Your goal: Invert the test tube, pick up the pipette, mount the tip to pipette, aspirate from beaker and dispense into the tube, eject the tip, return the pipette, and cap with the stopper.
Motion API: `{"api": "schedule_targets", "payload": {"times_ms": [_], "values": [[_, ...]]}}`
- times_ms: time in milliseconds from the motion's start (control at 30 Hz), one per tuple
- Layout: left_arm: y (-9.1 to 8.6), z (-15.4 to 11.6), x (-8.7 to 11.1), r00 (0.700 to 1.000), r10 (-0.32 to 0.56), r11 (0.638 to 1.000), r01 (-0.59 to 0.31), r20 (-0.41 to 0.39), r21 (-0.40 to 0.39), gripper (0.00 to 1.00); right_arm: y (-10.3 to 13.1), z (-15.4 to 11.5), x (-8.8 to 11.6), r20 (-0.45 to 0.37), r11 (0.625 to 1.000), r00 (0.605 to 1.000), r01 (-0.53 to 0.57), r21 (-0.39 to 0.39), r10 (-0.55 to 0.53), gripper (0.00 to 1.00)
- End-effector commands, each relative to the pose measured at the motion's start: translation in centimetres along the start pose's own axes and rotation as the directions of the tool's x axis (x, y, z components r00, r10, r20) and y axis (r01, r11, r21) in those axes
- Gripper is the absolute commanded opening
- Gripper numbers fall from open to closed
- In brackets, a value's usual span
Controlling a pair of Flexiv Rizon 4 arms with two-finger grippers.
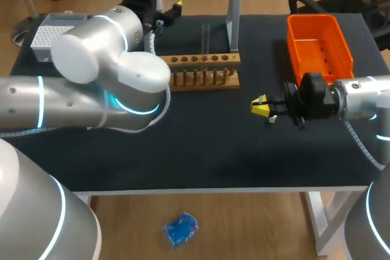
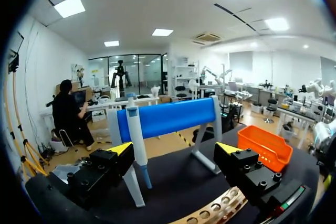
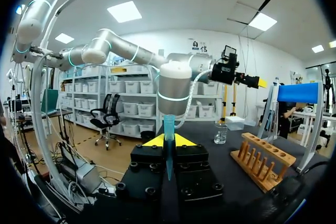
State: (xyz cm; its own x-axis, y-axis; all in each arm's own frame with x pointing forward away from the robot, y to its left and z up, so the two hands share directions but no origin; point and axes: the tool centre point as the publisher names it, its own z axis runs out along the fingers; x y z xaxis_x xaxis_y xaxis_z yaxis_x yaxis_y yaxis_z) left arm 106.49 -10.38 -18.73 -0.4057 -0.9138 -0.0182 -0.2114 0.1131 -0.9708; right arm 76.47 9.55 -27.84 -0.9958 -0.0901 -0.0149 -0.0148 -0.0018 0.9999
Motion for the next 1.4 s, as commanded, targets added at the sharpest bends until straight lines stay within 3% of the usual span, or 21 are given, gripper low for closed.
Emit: {"api": "schedule_targets", "payload": {"times_ms": [33, 367, 600, 767, 833, 900, 967, 1033, 1167, 1400], "values": [[0.0, 0.4, 0.4, 0.997, 0.000, 1.000, 0.001, 0.076, -0.003, 1.00, 0.0, 0.0, 0.1, 0.001, 1.000, 1.000, 0.001, 0.001, -0.001, 0.00], [0.0, 0.4, 0.4, 0.997, 0.000, 1.000, 0.001, 0.076, -0.003, 1.00, 0.0, 0.0, 0.1, 0.001, 1.000, 1.000, 0.001, 0.001, -0.001, 0.00], [-0.4, 3.1, -1.1, 0.992, -0.049, 0.997, 0.055, 0.113, -0.055, 1.00, 0.0, 0.0, 0.1, 0.001, 1.000, 1.000, 0.001, 0.001, -0.001, 0.00], [-0.6, 4.5, -2.2, 0.989, -0.032, 0.998, 0.041, 0.148, -0.057, 1.00, 0.0, 0.0, 0.1, 0.001, 1.000, 1.000, 0.001, 0.001, -0.001, 0.00], [-0.5, 5.1, -2.7, 0.985, -0.034, 0.997, 0.045, 0.167, -0.065, 0.95, 0.0, 0.0, 0.1, 0.001, 1.000, 1.000, 0.001, 0.001, -0.001, 0.00], [-0.4, 5.6, -3.1, 0.983, -0.023, 0.997, 0.035, 0.180, -0.067, 0.79, 0.0, 0.0, 0.1, 0.001, 1.000, 1.000, 0.001, 0.001, -0.001, 0.00], [-0.2, 6.1, -3.6, 0.983, -0.021, 0.997, 0.034, 0.184, -0.071, 0.75, 0.0, 0.0, 0.1, 0.001, 1.000, 1.000, 0.001, 0.001, -0.001, 0.00], [-0.1, 6.4, -3.9, 0.981, -0.019, 0.997, 0.035, 0.195, -0.076, 0.53, 0.0, 0.0, 0.1, 0.001, 1.000, 1.000, 0.001, 0.001, -0.001, 0.00], [0.1, 7.0, -4.5, 0.978, -0.022, 0.996, 0.038, 0.207, -0.077, 0.46, 0.0, 0.0, 0.1, 0.001, 1.000, 1.000, 0.001, 0.001, -0.001, 0.00], [0.2, 7.7, -5.3, 0.974, -0.019, 0.996, 0.038, 0.226, -0.081, 0.42, 0.0, 0.0, 0.1, 0.001, 1.000, 1.000, 0.001, 0.001, -0.001, 0.00]]}}
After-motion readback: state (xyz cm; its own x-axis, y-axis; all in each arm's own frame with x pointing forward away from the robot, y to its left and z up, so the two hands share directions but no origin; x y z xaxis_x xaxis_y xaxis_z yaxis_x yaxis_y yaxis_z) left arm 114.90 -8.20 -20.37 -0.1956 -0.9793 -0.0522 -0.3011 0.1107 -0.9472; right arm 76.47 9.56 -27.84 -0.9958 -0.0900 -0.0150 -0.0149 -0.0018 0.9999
